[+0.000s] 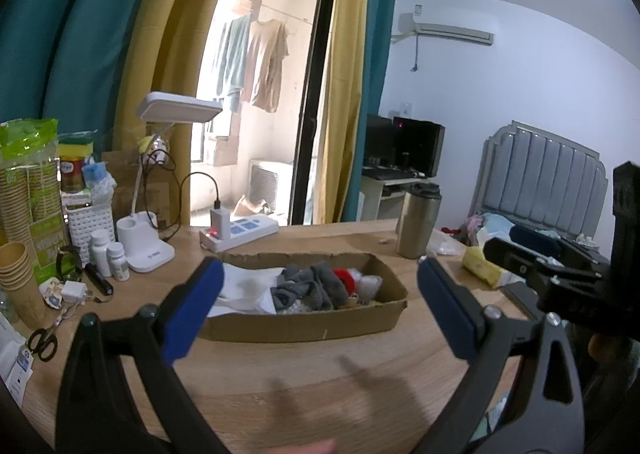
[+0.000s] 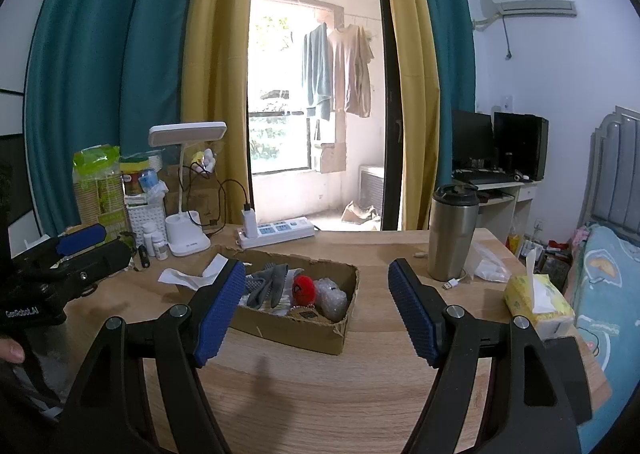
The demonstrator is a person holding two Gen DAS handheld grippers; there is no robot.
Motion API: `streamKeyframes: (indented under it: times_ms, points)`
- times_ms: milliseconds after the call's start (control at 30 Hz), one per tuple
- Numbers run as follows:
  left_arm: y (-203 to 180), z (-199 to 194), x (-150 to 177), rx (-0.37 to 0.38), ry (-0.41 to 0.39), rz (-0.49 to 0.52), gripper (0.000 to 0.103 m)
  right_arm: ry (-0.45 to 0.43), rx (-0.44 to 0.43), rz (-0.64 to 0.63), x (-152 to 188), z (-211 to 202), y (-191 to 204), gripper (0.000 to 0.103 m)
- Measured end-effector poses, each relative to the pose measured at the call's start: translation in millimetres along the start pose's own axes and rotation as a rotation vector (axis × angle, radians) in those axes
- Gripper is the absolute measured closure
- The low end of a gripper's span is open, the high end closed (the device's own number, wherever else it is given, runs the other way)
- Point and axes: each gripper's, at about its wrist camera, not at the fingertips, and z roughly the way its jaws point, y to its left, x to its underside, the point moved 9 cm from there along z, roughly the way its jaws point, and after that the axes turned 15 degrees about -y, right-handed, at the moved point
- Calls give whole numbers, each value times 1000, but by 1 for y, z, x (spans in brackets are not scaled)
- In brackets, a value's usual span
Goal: Organize soft objects
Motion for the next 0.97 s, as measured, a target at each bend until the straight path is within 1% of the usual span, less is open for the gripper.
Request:
streamKeyframes:
  times_ms: [800, 967]
  points:
    - [-1, 0, 0, 2, 2, -2, 4, 3, 0, 1, 1, 0, -1, 26]
    - [0, 4, 3, 2, 18, 25, 4, 17, -4, -1, 6, 1, -2, 26]
